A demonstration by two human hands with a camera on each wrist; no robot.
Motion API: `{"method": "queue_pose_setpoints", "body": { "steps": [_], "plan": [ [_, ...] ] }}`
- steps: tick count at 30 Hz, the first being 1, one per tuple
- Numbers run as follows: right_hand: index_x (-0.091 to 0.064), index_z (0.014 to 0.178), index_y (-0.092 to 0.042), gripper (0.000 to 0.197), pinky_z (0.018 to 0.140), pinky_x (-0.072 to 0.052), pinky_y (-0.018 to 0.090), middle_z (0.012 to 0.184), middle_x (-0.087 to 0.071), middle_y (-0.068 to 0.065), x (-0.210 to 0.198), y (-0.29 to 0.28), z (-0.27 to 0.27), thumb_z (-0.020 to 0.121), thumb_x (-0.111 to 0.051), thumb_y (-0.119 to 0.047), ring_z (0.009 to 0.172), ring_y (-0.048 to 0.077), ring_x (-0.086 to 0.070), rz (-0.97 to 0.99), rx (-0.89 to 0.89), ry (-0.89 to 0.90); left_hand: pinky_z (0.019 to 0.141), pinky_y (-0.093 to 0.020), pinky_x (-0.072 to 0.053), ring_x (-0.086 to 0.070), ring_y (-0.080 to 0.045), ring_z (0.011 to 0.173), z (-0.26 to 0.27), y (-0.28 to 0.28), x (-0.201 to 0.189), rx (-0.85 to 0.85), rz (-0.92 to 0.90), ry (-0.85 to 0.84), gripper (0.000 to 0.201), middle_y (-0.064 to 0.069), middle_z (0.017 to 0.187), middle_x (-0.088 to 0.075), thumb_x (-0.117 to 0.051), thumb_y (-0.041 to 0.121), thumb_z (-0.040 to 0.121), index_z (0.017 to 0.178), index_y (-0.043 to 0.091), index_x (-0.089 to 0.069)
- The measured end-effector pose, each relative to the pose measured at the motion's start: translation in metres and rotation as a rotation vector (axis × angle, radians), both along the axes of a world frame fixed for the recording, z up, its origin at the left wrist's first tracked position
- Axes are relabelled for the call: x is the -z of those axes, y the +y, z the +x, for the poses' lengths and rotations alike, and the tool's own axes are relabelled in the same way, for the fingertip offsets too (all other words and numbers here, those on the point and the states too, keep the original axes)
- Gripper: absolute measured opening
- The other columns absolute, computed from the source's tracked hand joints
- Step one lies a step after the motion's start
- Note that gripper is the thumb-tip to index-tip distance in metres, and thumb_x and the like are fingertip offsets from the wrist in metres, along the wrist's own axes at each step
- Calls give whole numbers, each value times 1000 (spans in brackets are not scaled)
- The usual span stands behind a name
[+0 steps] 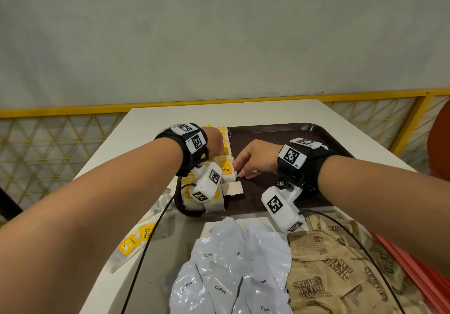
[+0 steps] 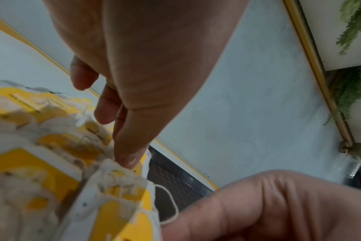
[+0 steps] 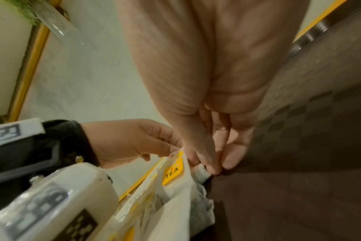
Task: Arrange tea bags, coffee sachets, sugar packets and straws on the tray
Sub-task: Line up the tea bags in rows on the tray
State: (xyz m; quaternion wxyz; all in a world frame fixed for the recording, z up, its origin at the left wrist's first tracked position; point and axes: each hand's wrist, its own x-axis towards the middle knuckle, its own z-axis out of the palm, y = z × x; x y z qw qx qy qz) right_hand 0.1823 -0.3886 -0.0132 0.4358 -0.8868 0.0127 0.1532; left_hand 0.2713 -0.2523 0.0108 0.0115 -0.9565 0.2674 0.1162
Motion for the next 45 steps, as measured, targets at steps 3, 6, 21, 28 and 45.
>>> {"method": "queue_pose_setpoints", "body": {
  "steps": [3, 6, 21, 28, 45],
  "plan": [
    [-70, 109, 0, 28, 81, -57, 28, 102, -70, 16, 0, 2, -1, 82, -65, 9, 71, 12, -63, -40, -11, -10, 100, -32, -44, -55, -24, 116, -1, -2, -2, 13, 40, 2, 32, -9, 124, -61, -53, 22, 95, 120, 7, -63],
    [-70, 109, -1, 28, 85, -55, 32, 109, -69, 18, -1, 4, -3, 82, -66, 7, 83, 18, -62, -72, -11, -23, 94, -31, -45, -57, -24, 114, 2, -3, -1, 13, 112, 25, 33, -9, 122, -63, -51, 24, 95, 119, 6, -64],
    [-72, 105, -3, 25, 81, -56, 25, 90, -69, 6, -3, 7, -10, 84, -64, 7, 78, 14, -62, -87, 13, -31, 92, -32, -47, -60, -23, 105, 4, 4, 0, -42, -28, -57, 33, -10, 116, -65, -60, 29, 91, 112, 4, -66],
    [-73, 104, -6, 25, 78, -55, 24, 91, -70, 6, -3, 8, -11, 83, -65, 4, 65, 7, -59, -127, 9, -38, 92, -31, -44, -58, -23, 109, -9, 14, -14, -31, -24, 8, 37, -9, 118, -64, -61, 33, 91, 115, 5, -66],
    [-66, 108, 7, 26, 81, -57, 27, 106, -69, 22, -2, 7, -15, 85, -58, 15, 89, 18, -67, 131, 98, 65, 97, -32, -45, -56, -23, 114, -3, 0, -6, -3, 53, -64, 37, -8, 123, -61, -57, 31, 93, 121, 7, -62]
  ]
}}
